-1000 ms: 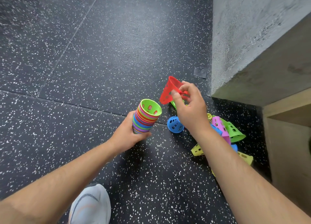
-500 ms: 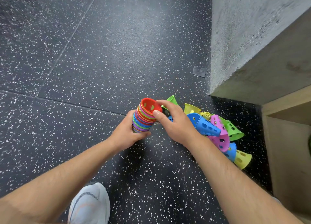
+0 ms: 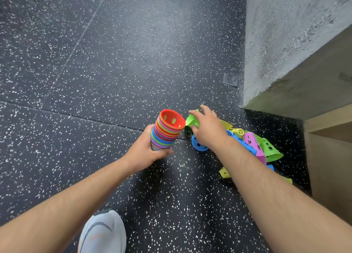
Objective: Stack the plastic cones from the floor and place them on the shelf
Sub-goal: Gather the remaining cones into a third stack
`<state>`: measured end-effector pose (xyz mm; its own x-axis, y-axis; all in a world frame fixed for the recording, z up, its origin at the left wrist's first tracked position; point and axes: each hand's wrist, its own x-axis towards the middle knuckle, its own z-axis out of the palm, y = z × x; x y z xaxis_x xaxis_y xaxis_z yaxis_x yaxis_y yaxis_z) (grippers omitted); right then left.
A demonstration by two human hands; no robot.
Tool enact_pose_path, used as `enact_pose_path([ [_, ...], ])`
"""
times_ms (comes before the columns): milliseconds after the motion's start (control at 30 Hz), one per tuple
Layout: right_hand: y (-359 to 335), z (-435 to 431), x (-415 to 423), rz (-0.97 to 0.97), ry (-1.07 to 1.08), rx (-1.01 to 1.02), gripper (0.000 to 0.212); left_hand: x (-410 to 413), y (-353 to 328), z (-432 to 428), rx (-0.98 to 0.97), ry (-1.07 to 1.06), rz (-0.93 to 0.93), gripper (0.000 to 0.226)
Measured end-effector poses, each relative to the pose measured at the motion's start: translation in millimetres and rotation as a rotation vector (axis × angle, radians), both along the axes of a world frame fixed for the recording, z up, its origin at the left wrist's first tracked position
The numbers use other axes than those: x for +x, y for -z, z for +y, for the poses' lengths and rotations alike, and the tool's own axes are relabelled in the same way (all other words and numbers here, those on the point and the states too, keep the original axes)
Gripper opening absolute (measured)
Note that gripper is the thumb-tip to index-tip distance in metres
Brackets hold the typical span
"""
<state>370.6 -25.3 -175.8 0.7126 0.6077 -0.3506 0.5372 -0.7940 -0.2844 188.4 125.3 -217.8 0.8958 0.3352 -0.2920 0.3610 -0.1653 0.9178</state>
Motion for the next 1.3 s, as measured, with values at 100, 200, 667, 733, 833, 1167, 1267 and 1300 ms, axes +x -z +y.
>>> enact_pose_path([
  [100,7,4,2,0.023,0.001,-0.061,0.049,1,0,1,-0.005,-0.003,-0.005,0.065],
  [200,10,6,1,0.016,0.008,-0.025,0.034,1,0,2,-0.007,-0.006,-0.009,0.064],
  [667,-53,-6,-32,0.049,0.347,0.816,0.01,0,2,2,0.047,0.06,-0.041,0.067],
  [733,-55,-9,-45,0.042,0.345,0.844,0.01,-1,1,1,0.059,0.09,-0.045,0.069],
  [833,-56,-13,-60,0.039,0.339,0.852,0.016,-2,-3,-1,0.057,0.106,-0.046,0.07],
  [1167,-49,-34,-105,0.212,0.266,0.566,0.032,-6,-4,-6,0.102,0.172,-0.031,0.075],
  [1267,-52,-46,-103,0.172,0.24,0.534,0.042,-6,-3,-9,0.137,0.173,-0.02,0.074],
  [1300,-52,-51,-101,0.13,0.239,0.527,0.042,-6,-3,-11,0.147,0.174,-0.016,0.073],
])
